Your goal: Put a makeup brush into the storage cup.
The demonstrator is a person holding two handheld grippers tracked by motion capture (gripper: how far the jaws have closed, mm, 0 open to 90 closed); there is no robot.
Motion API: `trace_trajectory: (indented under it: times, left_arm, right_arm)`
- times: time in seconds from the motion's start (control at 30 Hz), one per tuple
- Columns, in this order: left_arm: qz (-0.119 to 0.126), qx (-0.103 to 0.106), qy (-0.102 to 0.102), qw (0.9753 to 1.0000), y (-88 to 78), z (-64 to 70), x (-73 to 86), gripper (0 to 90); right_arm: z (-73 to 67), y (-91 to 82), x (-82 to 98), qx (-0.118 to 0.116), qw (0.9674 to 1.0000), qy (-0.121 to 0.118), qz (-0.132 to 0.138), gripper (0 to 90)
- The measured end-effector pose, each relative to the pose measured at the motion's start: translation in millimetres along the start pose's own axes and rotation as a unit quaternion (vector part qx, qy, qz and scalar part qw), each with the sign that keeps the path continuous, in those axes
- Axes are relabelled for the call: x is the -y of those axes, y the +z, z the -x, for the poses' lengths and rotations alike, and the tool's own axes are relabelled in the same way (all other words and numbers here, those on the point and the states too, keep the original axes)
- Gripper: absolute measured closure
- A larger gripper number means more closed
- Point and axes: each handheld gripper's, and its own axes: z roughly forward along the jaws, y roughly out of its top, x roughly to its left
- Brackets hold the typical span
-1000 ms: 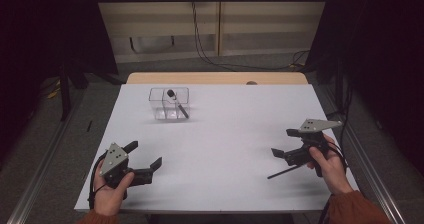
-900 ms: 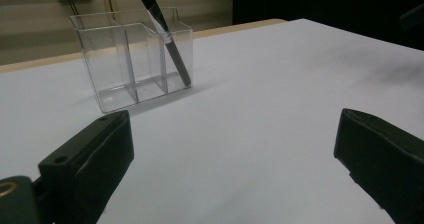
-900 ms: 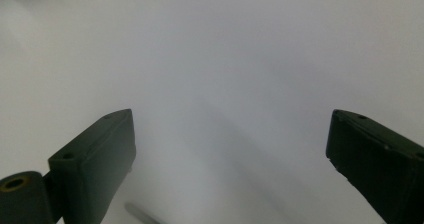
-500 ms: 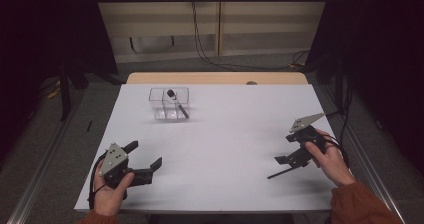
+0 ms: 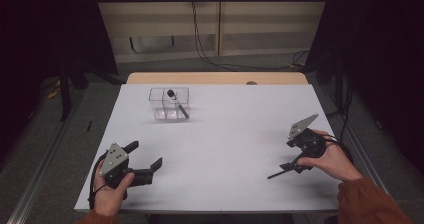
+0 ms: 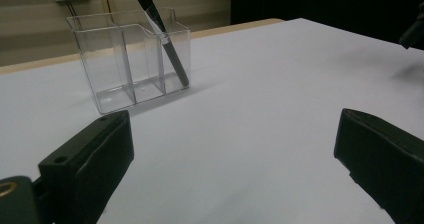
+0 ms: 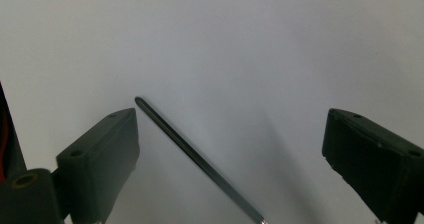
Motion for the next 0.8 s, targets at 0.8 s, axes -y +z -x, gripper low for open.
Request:
trace_trajectory:
  times: [0.8]
  left_arm:
    - [0.0, 0.0, 0.0, 1.0, 0.6, -1.5, -0.1, 2.7]
  right_arm:
    - [6.3, 13.8, 12.3, 0.007, 0.9903, -0.042, -0.132, 21.1]
